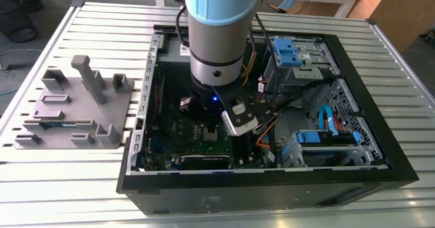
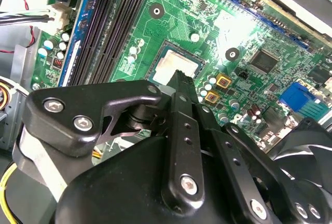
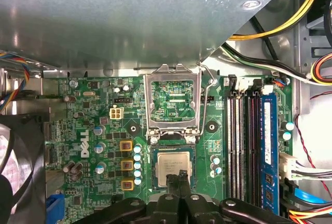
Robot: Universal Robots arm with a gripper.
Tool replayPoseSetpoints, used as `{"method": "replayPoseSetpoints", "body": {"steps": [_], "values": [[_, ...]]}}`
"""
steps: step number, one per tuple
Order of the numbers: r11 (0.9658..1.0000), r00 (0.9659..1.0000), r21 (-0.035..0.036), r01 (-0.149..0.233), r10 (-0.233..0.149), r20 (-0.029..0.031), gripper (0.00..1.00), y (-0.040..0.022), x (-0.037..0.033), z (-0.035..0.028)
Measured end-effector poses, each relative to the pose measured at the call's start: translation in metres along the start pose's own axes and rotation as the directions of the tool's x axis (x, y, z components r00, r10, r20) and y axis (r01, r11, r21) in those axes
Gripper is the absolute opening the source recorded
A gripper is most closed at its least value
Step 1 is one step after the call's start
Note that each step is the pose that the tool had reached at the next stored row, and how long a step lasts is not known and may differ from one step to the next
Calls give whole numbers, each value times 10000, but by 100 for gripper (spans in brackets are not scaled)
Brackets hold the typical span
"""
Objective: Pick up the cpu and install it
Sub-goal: 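Close the cpu cover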
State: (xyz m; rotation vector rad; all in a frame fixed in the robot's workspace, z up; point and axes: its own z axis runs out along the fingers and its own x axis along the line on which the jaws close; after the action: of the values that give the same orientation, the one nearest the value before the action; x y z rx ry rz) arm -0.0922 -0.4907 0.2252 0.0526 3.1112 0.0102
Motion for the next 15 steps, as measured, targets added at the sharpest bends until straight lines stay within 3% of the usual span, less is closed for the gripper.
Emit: {"method": "replayPoseSetpoints", "body": {"steps": [8,15], "values": [[10000,10000,-1,1,-1,-1,11,6,-4,6],[10000,10000,-1,0,0,0,11,34,-89,22]]}}
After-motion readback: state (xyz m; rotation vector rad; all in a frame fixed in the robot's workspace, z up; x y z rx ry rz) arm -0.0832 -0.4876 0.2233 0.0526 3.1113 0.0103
